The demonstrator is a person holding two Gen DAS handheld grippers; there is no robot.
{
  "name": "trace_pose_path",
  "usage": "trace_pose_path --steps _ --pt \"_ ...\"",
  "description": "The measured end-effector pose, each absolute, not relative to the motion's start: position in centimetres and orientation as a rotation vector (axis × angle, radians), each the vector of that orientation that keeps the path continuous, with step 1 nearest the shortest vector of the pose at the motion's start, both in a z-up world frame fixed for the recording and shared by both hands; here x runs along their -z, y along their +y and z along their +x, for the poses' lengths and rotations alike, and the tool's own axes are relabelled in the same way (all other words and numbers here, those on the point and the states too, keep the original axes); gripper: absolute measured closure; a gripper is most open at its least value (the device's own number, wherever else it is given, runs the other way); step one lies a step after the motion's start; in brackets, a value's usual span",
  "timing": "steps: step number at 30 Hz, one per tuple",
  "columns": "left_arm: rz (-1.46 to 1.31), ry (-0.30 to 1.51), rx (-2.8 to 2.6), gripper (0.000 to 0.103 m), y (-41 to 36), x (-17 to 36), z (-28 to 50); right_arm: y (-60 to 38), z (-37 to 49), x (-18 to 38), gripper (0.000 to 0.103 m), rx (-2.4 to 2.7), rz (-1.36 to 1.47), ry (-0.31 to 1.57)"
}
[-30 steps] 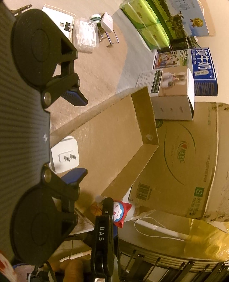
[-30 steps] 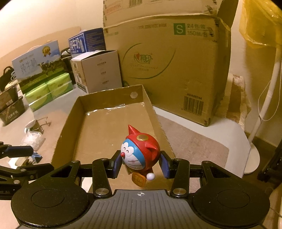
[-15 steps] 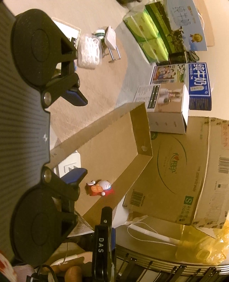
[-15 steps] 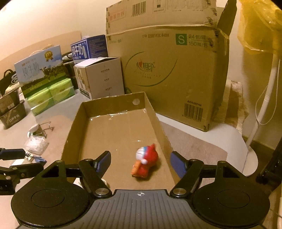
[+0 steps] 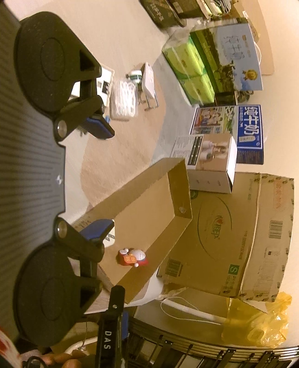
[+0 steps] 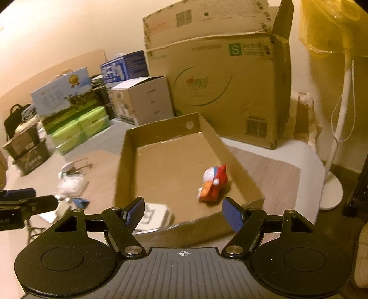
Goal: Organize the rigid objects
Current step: 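Release Doraemon into the box with the right gripper while the left releases the plug there, then withdraw both grippers from the box back toward the table items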
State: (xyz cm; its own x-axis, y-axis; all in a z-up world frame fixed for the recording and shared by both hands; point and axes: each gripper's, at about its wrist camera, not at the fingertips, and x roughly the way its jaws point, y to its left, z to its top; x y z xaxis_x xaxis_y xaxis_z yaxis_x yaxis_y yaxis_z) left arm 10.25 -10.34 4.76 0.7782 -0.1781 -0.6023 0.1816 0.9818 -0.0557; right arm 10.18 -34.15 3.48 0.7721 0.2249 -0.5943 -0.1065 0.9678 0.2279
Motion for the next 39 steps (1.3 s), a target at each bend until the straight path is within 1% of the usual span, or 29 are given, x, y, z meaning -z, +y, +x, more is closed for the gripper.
trace_pose_path --steps 11,23,30,39 --pt "0.029 0.634 0.125 0.028 -5.6 -5.0 5.9 -29.5 6.7 -3.7 0.029 -0.266 0.182 0.667" --pt "0.031 0.672 0.031 0.027 -0.3 -3.1 2.1 -25.4 5.0 -3.0 0.029 -0.347 0.148 0.691" --pt "0.052 0.684 0.004 0.027 1.7 -2.3 1.9 -23.2 5.0 -2.4 0.029 -0.391 0.117 0.707" --pt "0.139 0.689 0.116 0.027 2.5 -1.1 3.6 -21.0 6.4 -1.4 0.029 -0.430 0.062 0.721"
